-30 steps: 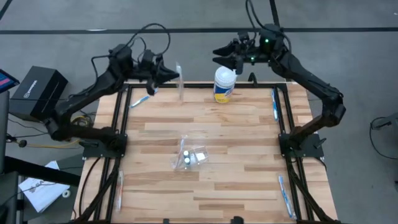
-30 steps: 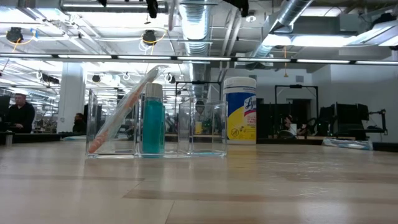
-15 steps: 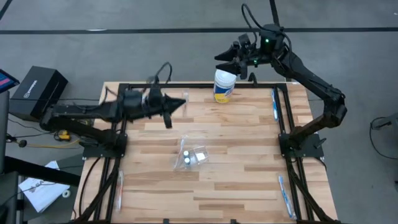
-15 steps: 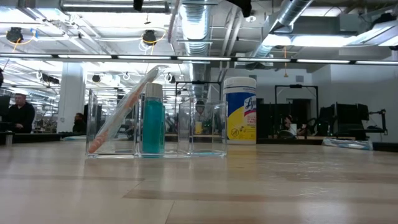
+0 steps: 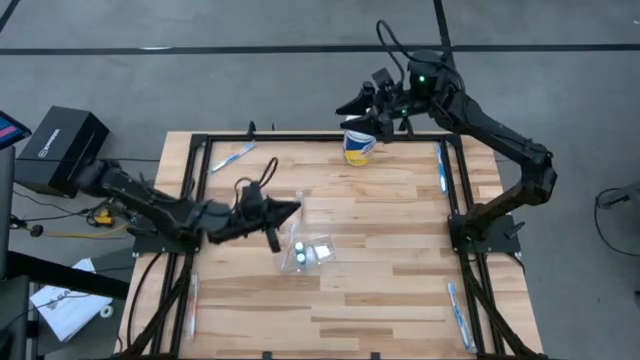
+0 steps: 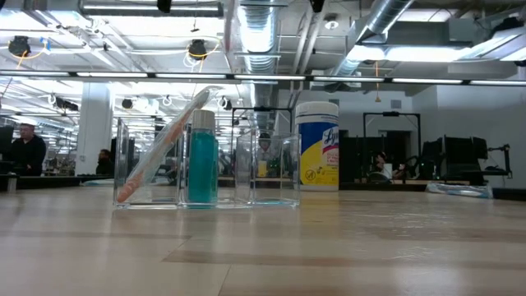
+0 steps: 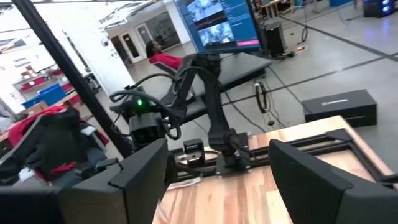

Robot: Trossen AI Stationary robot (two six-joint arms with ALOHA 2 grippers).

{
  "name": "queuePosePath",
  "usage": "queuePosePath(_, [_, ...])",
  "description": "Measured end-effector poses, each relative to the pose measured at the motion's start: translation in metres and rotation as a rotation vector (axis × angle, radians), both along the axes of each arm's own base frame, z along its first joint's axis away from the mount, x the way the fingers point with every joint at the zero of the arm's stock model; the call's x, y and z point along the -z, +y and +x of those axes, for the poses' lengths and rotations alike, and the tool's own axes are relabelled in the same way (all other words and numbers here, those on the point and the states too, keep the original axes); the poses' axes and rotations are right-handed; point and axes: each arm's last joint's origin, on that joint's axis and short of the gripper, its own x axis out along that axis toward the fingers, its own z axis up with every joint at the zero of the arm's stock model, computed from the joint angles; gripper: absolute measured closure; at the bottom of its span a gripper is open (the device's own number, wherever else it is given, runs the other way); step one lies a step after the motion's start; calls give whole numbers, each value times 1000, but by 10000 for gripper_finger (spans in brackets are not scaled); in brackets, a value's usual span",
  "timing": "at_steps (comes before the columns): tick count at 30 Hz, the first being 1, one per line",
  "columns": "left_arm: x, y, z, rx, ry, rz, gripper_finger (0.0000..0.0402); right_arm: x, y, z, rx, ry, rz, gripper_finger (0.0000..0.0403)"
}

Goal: Pick & Place toothbrushing station
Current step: Put the right orange toothbrush into the transparent organizer

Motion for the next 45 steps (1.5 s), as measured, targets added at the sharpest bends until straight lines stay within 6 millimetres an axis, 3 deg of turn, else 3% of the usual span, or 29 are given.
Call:
queuePosePath(9, [11,-51,-16,19,28,7,401,0,20,11,-4,10,12,134])
queuePosePath(18, [49,-77,-21,33,83,-28,401,1,40,20,-10,17,7,134])
queuePosePath(27, [74,-78,-31,15,120,-20,401,1,55,25,-15,21,3,134])
queuePosePath(45, [110,-67,-44,10,134,-63,401,1,55,25,2,23,11,134])
